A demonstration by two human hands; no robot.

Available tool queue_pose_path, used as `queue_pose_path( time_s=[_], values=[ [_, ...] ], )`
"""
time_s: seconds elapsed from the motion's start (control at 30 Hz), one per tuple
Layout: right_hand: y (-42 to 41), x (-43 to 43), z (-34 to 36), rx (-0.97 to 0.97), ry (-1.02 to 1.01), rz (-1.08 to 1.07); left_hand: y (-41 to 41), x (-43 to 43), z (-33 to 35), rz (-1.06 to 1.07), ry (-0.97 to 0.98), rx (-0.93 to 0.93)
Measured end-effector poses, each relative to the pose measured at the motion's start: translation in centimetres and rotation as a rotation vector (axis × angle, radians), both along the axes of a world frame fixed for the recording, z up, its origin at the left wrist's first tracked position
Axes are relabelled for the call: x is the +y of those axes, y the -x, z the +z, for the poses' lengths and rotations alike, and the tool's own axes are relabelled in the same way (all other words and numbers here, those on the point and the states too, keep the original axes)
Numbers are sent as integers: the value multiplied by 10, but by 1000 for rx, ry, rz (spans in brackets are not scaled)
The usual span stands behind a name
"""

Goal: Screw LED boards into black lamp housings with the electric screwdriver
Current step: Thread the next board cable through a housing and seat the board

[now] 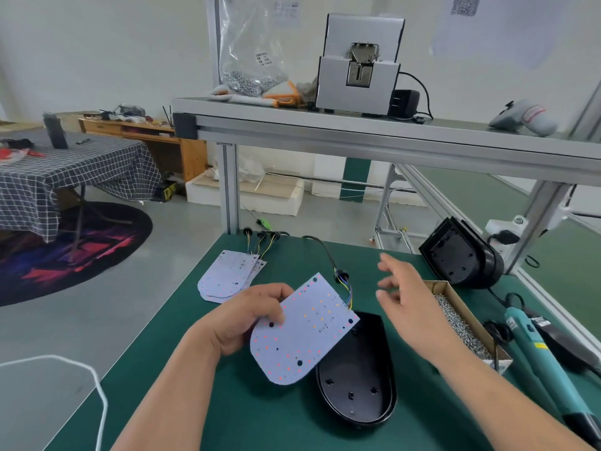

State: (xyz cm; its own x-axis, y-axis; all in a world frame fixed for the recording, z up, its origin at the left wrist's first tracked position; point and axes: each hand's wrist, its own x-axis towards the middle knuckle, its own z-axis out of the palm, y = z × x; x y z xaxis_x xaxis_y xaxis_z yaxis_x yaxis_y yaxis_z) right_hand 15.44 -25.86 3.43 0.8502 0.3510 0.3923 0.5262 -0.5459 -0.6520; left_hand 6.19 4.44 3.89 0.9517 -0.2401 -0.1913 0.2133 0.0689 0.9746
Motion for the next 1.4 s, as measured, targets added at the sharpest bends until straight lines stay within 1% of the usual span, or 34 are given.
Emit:
queue_pose_path(
  time_s=[0.07, 0.1, 0.2, 0.23, 0.33, 0.4, 0.43, 0.53, 0.6, 0.7, 0.77, 0.83, 0.87, 0.9, 0.97, 1.0, 1.07, 1.17, 1.2, 1.27, 1.3, 1.4],
  values=[
    [-15, 7, 5, 27, 106, 62, 0, 0, 1, -43, 17, -4],
    [-22, 12, 7, 10, 168, 103, 1, -1, 1, -64, 13, 0],
    [-40, 33, 9, -119, 349, 238, 0, -1, -1, -76, -5, 12],
    [-45, 40, 9, -116, 385, 274, -1, -1, -3, -58, 10, 14],
    [-47, 55, 13, -90, 462, 319, -4, 0, -7, 15, 100, -10],
    [-44, 58, 13, -164, 447, 309, -5, 1, -9, 62, 149, -33],
    [-41, 57, 13, -195, 426, 271, -5, 0, -9, 83, 169, -48],
    [-31, 45, 15, -238, 302, 78, -9, -2, -8, 169, 301, -87],
    [-20, 34, 15, -245, 137, -1, -13, -6, -7, 248, 406, -73],
    [-1, 27, 17, -100, -142, 3, -16, -13, -9, 305, 458, -59],
    [13, 31, 18, -68, -164, 30, -18, -19, -11, 300, 439, -84],
    [23, 39, 19, -34, -114, 52, -18, -26, -13, 274, 452, -105],
    [28, 44, 21, 5, -121, 68, -18, -28, -14, 249, 460, -118],
    [32, 50, 22, 91, -199, 95, -18, -29, -14, 215, 464, -134],
    [40, 64, 29, 351, -486, 166, -17, -29, -13, 128, 487, -163],
    [43, 71, 35, 450, -611, 195, -16, -29, -12, 77, 501, -178],
    [48, 86, 43, 523, -747, 223, -12, -33, -5, -17, 517, -198],
    [53, 103, 54, 585, -824, 249, -7, -37, 0, -92, 511, -226],
    [51, 106, 56, 566, -807, 247, -6, -37, 0, -93, 502, -222],
    [50, 108, 60, 461, -673, 243, -5, -38, -3, -74, 475, -210],
    [48, 108, 61, 373, -579, 251, -5, -38, -5, -71, 467, -216],
    [41, 107, 57, -19, -212, 227, -8, -35, -6, -55, 483, -248]
  ],
)
